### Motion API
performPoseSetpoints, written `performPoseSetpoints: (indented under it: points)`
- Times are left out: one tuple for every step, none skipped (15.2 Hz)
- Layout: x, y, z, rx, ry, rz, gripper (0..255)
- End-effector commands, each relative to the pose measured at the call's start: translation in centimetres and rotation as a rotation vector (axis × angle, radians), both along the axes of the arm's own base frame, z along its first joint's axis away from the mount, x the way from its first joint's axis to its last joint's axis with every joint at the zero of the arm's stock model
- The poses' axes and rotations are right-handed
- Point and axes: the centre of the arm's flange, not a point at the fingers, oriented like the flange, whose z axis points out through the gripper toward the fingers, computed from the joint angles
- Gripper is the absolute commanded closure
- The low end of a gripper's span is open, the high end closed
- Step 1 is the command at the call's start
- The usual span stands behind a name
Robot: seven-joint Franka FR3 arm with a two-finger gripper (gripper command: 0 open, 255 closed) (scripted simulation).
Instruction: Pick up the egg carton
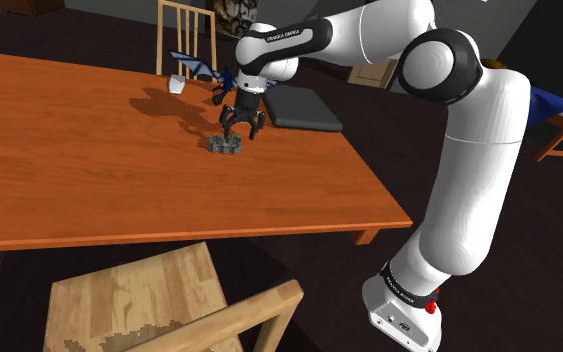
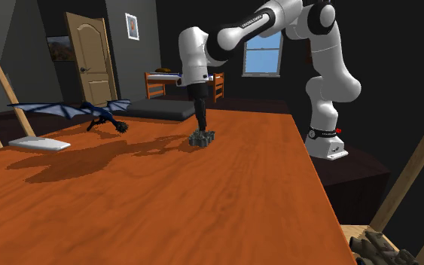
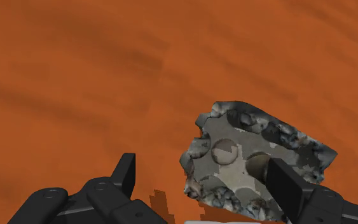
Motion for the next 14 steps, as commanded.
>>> performPoseSetpoints:
  points:
    - [0.13, -0.12, -1.27, 0.0, -0.001, 0.0, 0]
    - [0.12, -0.12, -1.27, 0.0, -0.001, 0.0, 0]
    - [0.12, -0.12, -1.27, 0.0, -0.001, 0.0, 0]
    - [0.11, -0.14, -1.29, 0.0, -0.001, 0.0, 255]
    - [0.12, -0.12, -1.32, 0.0, -0.001, 0.0, 255]
    - [0.11, -0.14, -1.34, 0.0, -0.001, 0.0, 255]
    - [0.1, -0.15, -1.33, 0.0, -0.001, 0.0, 255]
    - [0.11, -0.13, -1.33, 0.0, -0.001, 0.0, 255]
    - [0.1, -0.14, -1.35, 0.0, -0.001, 0.0, 255]
    - [0.1, -0.15, -1.37, 0.0, -0.001, 0.0, 255]
    - [0.09, -0.17, -1.36, 0.0, -0.001, 0.0, 255]
    - [0.09, -0.18, -1.33, 0.0, -0.001, 0.0, 255]
    - [0.13, -0.12, -1.27, 0.0, -0.001, 0.0, 255]
    - [0.12, -0.12, -0.75, 0.0, -0.001, 0.0, 255]
